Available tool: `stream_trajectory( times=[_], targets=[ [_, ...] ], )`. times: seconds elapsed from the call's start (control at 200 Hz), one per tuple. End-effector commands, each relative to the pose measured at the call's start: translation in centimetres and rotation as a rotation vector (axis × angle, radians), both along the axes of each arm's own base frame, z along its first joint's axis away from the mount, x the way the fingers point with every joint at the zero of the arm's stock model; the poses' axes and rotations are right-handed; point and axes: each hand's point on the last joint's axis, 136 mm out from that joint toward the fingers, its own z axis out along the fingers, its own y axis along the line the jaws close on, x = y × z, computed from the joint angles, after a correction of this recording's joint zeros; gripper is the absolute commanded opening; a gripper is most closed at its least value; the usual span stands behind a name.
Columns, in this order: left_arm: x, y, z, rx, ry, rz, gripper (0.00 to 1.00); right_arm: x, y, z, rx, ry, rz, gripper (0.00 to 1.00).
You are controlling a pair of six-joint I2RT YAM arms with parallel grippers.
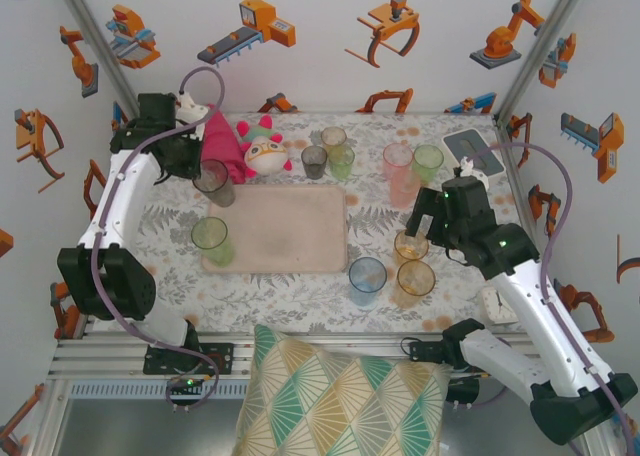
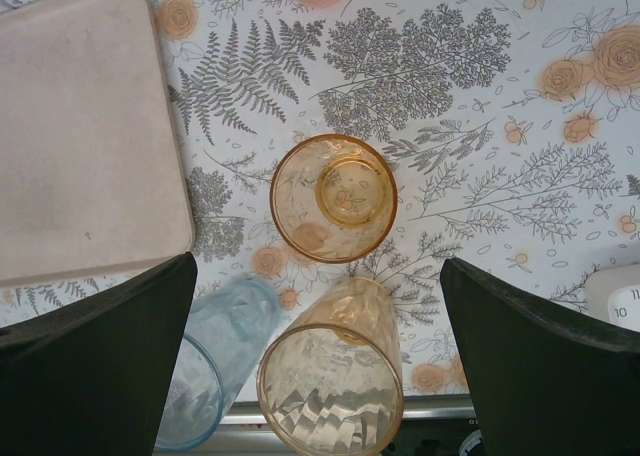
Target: Place the glasses into the tray
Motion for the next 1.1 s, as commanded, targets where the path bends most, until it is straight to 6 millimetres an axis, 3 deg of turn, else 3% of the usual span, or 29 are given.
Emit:
stream_trajectory(
  times=[0.0,0.581,1.096],
  targets=[
    [0.1,0.1,-1.0,-0.026,0.017,-0.01,0.08,0.4,0.2,0.6,0.006,-0.023,0.015,0.99],
    [-1.3,0.6,-5.8,-0.036,0.144,-0.033,0.09,0.2,0.4,0.6,0.013,-0.02,0.025,0.99],
    [-1.7,0.9,-7.9,0.0,0.188,-0.052,0.1,0.3,0.5,0.2,0.021,-0.017,0.023,0.99]
  ],
)
